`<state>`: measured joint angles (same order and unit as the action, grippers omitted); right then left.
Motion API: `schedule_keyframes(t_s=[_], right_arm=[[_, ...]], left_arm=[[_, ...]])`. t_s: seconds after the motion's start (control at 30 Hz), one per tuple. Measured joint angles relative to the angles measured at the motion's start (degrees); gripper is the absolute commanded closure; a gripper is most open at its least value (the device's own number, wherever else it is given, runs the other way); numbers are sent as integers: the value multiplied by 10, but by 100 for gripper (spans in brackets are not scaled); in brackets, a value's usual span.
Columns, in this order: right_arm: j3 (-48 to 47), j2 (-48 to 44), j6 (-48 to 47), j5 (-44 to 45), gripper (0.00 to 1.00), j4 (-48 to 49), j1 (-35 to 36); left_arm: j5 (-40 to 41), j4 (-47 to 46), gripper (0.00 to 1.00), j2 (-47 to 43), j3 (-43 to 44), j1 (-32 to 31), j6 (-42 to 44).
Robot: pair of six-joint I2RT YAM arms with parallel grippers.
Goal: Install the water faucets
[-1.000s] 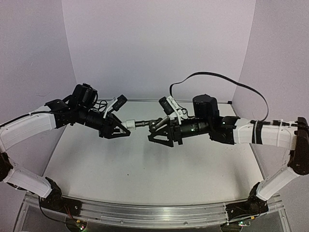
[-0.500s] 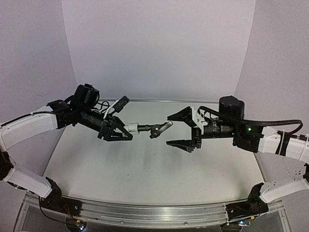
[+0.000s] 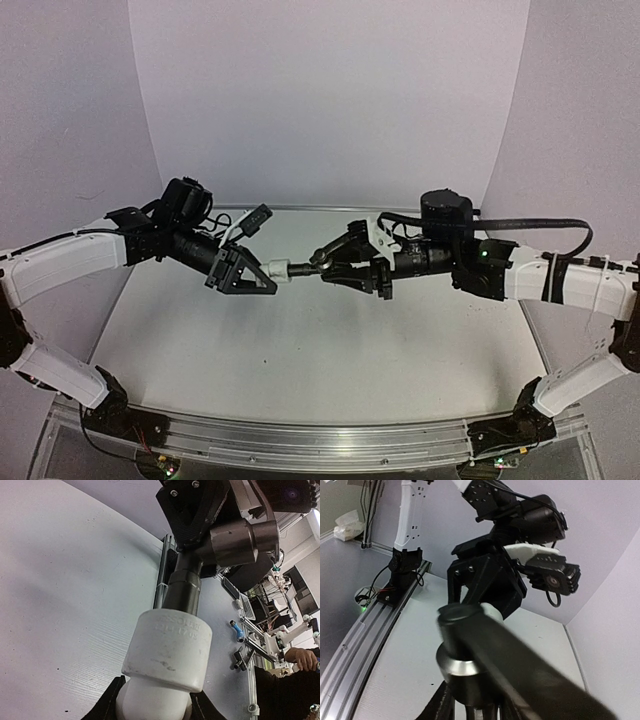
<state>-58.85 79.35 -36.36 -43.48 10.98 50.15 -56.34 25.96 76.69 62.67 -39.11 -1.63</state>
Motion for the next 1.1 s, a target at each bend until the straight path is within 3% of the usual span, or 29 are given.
schedule_keyframes(t_s=[0.1,0.23,0.37,0.43,0.53,0.6,0.63,0.67,0.7,0.83,0.93,1.1], right_arm=[[0,12,66,6,100,27,-1],[21,20,200,10,100,89,-4],[65,31,465,51,100,195,-3],[66,43,655,68,87,228,-4],[65,61,848,64,62,259,-9],[62,70,926,73,33,261,-12],[62,71,965,87,29,252,-18],[63,72,981,93,18,249,-23],[63,72,999,112,13,238,-34],[74,49,954,143,6,196,-57],[81,9,845,146,5,133,-64],[89,-72,554,148,5,64,-53]], left_arm=[[0,4,100,2,1,1,1],[16,5,100,-2,4,6,11],[84,5,100,-24,3,2,38],[126,-4,100,-45,-2,0,51],[167,-16,100,-66,-11,-4,63],[186,-23,100,-72,-19,-6,63],[197,-25,100,-76,-23,-7,62],[203,-26,100,-78,-25,-6,61],[220,-29,100,-82,-28,-4,58],[282,-37,100,-92,-39,-2,33],[309,-35,100,-102,-50,3,14],[239,-38,100,-91,-51,13,-14]])
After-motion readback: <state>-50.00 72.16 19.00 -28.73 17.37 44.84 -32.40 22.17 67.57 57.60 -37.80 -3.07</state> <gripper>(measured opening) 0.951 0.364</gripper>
